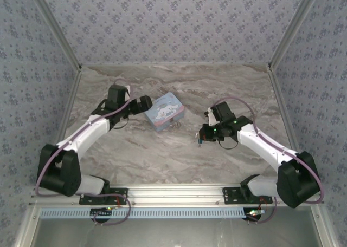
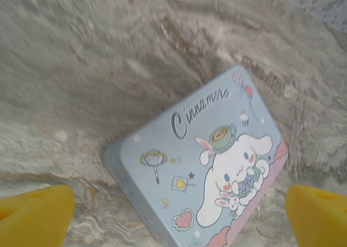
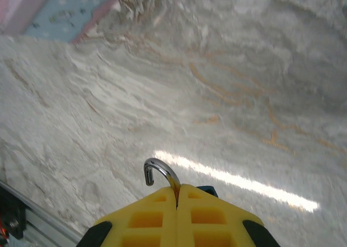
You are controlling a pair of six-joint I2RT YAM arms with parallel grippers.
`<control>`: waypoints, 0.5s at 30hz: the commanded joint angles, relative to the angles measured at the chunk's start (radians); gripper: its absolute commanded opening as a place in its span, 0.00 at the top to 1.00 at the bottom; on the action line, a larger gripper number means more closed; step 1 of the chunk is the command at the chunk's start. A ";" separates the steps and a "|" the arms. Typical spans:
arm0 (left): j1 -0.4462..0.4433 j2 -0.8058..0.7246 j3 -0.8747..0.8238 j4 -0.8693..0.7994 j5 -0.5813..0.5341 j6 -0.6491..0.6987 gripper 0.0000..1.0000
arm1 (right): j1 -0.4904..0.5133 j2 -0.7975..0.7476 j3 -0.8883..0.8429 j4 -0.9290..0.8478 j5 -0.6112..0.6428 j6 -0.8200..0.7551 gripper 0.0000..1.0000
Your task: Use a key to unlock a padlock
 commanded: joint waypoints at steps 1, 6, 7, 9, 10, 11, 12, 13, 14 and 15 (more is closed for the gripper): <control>0.010 -0.068 0.027 -0.046 -0.089 0.078 0.00 | 0.038 0.017 0.046 -0.148 0.058 -0.009 0.99; 0.024 -0.144 0.004 -0.073 -0.121 0.088 0.00 | 0.101 0.107 0.061 -0.143 0.080 0.024 0.99; 0.027 -0.154 0.000 -0.080 -0.123 0.091 0.01 | 0.111 0.126 0.067 -0.141 0.088 0.027 0.99; 0.036 -0.180 -0.012 -0.093 -0.127 0.095 0.01 | 0.130 0.181 0.088 -0.134 0.092 0.029 0.99; 0.041 -0.189 -0.017 -0.099 -0.127 0.096 0.01 | 0.134 0.205 0.098 -0.131 0.092 0.030 0.99; 0.046 -0.201 -0.023 -0.105 -0.127 0.096 0.01 | 0.141 0.231 0.109 -0.125 0.089 0.029 0.99; 0.053 -0.212 -0.027 -0.111 -0.128 0.098 0.01 | 0.146 0.257 0.118 -0.119 0.081 0.027 0.99; 0.057 -0.220 -0.032 -0.117 -0.127 0.099 0.01 | 0.150 0.275 0.130 -0.114 0.076 0.026 0.99; 0.063 -0.230 -0.034 -0.124 -0.127 0.103 0.01 | 0.154 0.306 0.144 -0.108 0.066 0.023 0.99; 0.068 -0.239 -0.037 -0.132 -0.128 0.106 0.01 | 0.159 0.326 0.154 -0.104 0.061 0.020 0.99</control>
